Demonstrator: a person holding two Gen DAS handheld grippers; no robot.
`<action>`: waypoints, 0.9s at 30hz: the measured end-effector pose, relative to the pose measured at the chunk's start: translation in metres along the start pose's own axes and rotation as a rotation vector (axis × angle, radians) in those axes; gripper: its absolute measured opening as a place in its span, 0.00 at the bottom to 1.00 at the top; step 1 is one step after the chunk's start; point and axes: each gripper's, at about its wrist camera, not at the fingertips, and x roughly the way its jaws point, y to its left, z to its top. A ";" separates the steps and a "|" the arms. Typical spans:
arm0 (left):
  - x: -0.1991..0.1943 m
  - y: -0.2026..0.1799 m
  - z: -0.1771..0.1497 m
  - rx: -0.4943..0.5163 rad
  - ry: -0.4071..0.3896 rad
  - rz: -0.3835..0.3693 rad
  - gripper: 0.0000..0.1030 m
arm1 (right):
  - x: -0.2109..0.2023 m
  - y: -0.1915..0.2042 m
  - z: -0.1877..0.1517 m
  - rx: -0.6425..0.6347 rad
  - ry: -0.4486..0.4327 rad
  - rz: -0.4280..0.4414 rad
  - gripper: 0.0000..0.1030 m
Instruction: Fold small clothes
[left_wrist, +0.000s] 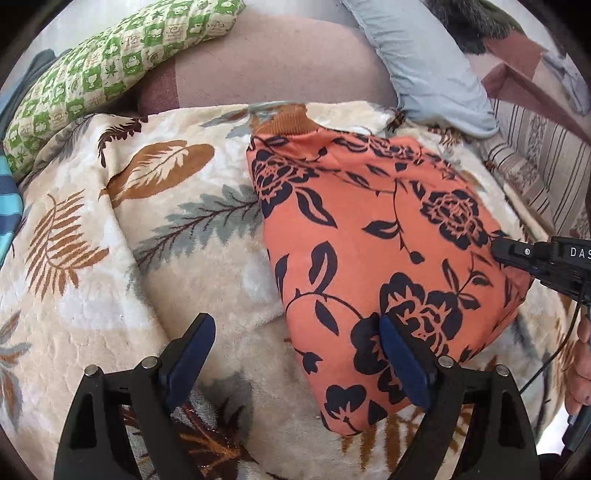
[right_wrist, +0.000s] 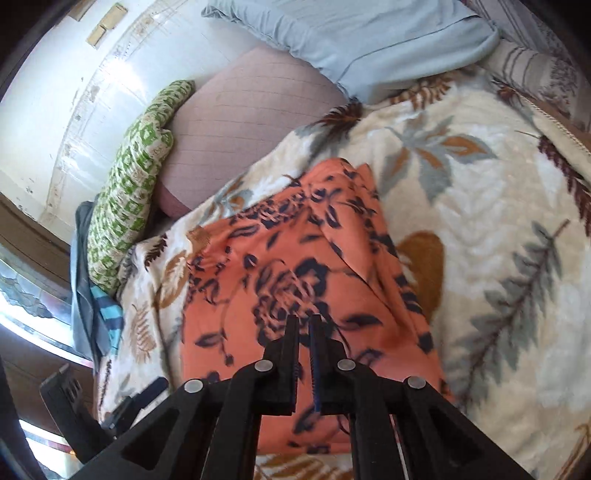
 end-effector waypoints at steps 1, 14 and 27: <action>0.004 0.000 -0.001 0.001 0.001 0.003 0.89 | 0.009 -0.005 -0.004 0.011 0.022 -0.016 0.07; -0.017 -0.007 0.007 0.042 -0.098 0.085 0.89 | 0.025 -0.021 -0.007 0.034 0.003 0.026 0.06; -0.017 -0.005 0.010 0.036 -0.133 0.131 0.89 | 0.005 -0.003 -0.006 -0.008 -0.065 0.028 0.06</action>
